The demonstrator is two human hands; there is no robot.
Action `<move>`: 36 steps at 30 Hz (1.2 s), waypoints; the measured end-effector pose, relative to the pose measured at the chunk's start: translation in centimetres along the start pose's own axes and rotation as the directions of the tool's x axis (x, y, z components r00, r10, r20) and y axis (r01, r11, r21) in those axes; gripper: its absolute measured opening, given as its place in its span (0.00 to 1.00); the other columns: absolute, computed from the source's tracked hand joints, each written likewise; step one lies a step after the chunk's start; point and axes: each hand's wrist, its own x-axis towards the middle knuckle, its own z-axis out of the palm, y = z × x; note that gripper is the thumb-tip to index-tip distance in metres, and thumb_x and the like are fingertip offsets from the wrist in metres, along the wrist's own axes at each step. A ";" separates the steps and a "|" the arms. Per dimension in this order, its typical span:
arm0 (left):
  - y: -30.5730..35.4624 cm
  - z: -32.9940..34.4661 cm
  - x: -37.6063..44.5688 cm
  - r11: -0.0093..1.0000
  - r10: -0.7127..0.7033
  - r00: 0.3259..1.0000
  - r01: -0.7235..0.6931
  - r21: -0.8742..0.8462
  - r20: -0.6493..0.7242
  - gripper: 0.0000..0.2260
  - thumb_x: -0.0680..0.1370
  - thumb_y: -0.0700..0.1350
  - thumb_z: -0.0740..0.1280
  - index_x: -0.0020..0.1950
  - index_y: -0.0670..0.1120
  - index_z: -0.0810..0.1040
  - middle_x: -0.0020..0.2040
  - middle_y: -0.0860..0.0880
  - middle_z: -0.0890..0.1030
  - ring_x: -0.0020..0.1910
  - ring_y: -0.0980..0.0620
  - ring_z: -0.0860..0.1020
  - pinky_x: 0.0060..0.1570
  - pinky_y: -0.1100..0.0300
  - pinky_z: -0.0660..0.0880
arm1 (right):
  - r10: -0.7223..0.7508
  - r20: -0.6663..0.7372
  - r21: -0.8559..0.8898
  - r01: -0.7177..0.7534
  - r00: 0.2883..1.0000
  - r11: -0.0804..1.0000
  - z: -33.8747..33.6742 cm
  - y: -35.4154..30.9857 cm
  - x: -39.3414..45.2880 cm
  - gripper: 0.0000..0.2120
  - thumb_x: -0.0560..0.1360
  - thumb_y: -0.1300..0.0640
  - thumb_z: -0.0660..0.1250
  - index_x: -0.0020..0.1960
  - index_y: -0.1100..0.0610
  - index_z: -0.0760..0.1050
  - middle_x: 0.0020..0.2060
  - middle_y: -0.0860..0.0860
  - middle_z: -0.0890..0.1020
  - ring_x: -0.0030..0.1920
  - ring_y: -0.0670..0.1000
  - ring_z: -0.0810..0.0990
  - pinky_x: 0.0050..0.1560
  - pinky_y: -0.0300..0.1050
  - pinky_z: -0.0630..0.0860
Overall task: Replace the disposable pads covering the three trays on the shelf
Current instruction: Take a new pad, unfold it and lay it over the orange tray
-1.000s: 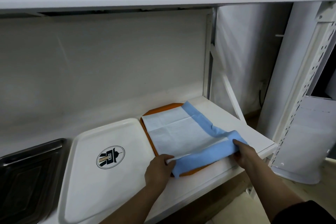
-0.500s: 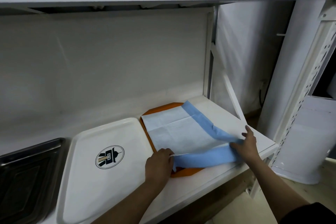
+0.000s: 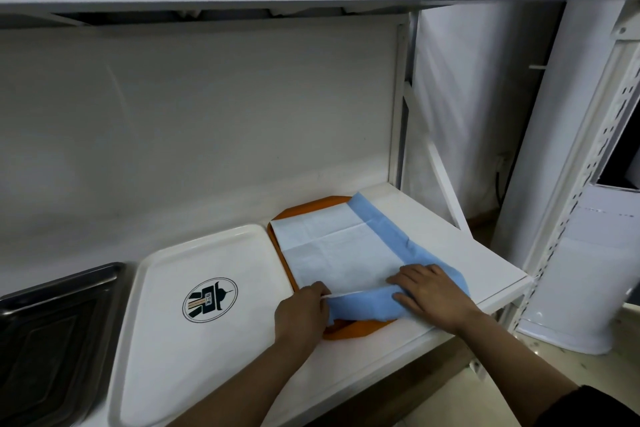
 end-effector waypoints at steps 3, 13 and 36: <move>-0.1 -0.3 0.1 0.997 0.031 0.999 -0.034 0.072 0.041 0.10 0.79 0.45 0.58 0.58 0.50 0.74 0.53 0.51 0.81 0.49 0.52 0.79 0.43 0.64 0.68 | 0.010 0.009 0.000 -0.010 1.000 1.000 0.7 0.2 1.0 0.15 0.77 0.46 0.55 0.44 0.50 0.78 0.40 0.45 0.81 0.42 0.47 0.80 0.43 0.43 0.77; 2.9 1.6 2.1 0.961 0.172 0.965 -0.208 0.180 0.196 0.20 0.81 0.58 0.55 0.63 0.47 0.74 0.58 0.47 0.79 0.55 0.49 0.78 0.55 0.56 0.74 | -0.032 -0.048 0.015 0.033 0.998 0.999 1.3 0.1 2.2 0.15 0.76 0.49 0.57 0.40 0.51 0.80 0.35 0.47 0.81 0.35 0.46 0.80 0.35 0.43 0.78; 0.6 1.6 1.1 0.714 0.443 0.858 -0.513 0.476 0.259 0.20 0.48 0.49 0.83 0.35 0.50 0.79 0.27 0.51 0.74 0.21 0.54 0.71 0.21 0.65 0.65 | 0.271 0.137 -0.429 -0.190 0.953 0.883 -2.3 4.9 2.1 0.23 0.46 0.71 0.80 0.38 0.63 0.77 0.30 0.59 0.76 0.25 0.59 0.74 0.22 0.47 0.70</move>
